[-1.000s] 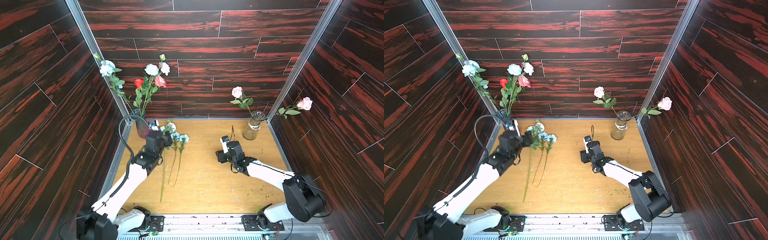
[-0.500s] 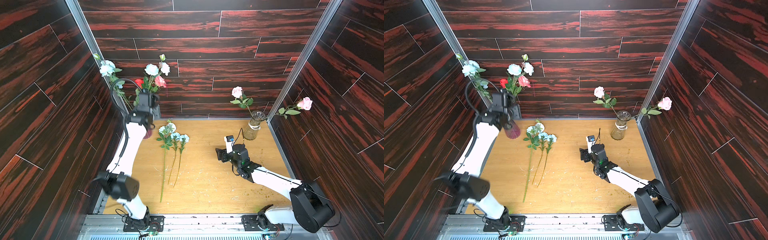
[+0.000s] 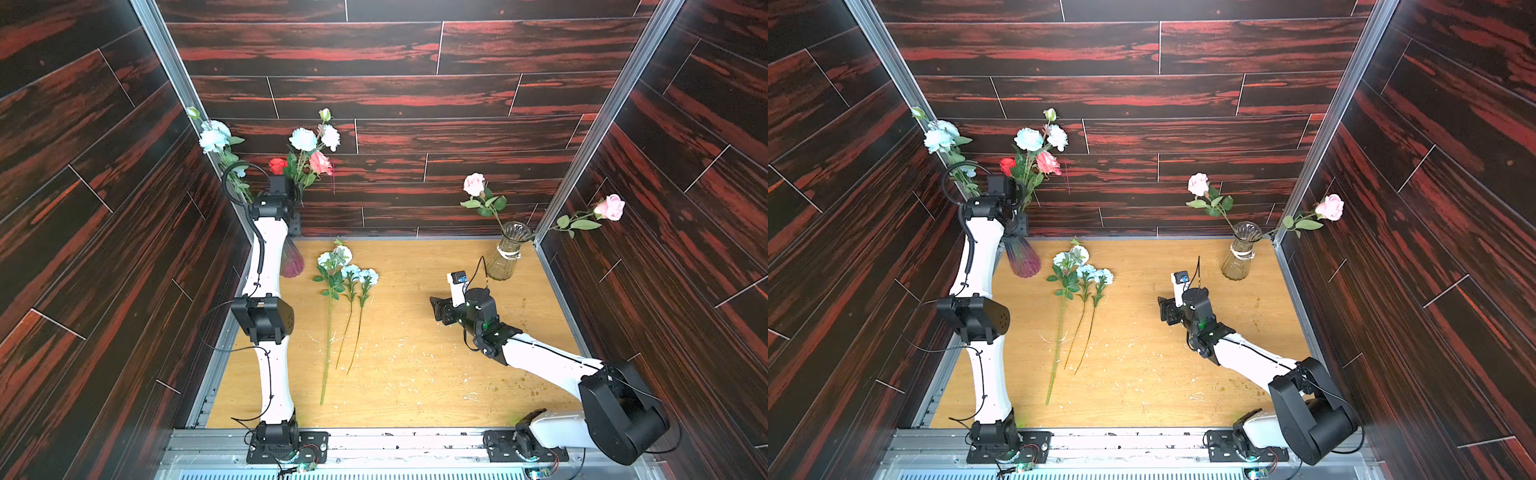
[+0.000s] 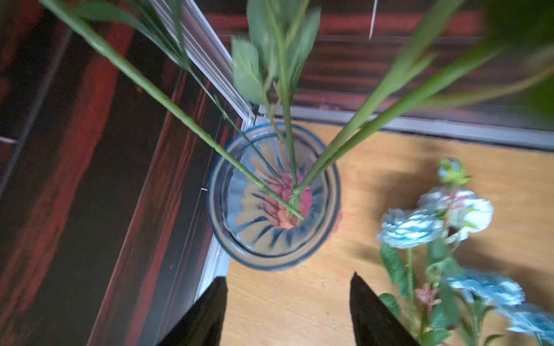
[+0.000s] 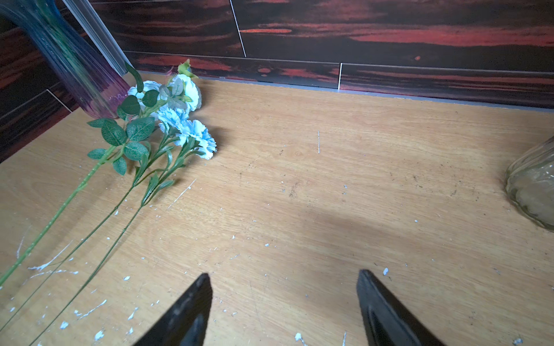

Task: Pick out blue flowers from the vase
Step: Pick up the vase from the corner of the board.

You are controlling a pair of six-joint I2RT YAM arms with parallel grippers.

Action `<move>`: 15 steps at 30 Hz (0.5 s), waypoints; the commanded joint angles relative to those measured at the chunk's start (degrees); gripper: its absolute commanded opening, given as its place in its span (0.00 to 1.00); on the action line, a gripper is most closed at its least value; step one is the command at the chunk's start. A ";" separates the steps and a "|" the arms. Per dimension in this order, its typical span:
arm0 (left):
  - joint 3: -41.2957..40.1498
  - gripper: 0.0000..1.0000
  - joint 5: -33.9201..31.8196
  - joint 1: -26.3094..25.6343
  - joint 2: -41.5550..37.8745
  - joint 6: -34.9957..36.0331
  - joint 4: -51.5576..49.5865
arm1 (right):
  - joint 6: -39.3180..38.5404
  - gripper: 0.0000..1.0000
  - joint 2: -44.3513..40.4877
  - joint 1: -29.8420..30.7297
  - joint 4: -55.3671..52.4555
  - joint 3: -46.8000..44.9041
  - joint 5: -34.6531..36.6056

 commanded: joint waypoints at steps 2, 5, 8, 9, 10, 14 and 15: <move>3.84 0.62 2.49 0.70 2.23 1.30 -5.30 | -0.25 0.78 0.78 0.10 -0.08 1.33 -0.92; 1.53 0.63 3.81 0.68 2.24 1.65 -4.22 | -0.38 0.77 0.74 0.09 -0.19 1.38 -1.20; 1.33 0.63 5.01 0.71 2.80 2.29 -3.27 | -0.33 0.77 0.77 0.04 -0.19 1.36 -1.28; 1.70 0.62 5.88 0.71 3.11 2.47 -3.02 | -0.47 0.77 0.77 0.04 -0.19 1.35 -1.41; 2.36 0.60 6.66 0.70 3.51 2.42 -3.01 | -0.49 0.77 0.80 0.04 -0.21 1.44 -1.42; 2.67 0.58 9.13 0.70 4.05 2.08 -2.25 | -0.45 0.76 0.78 0.11 -0.27 1.46 -1.68; 2.01 0.57 9.11 0.69 4.09 2.17 -1.81 | -0.52 0.76 0.79 0.05 -0.23 1.42 -1.73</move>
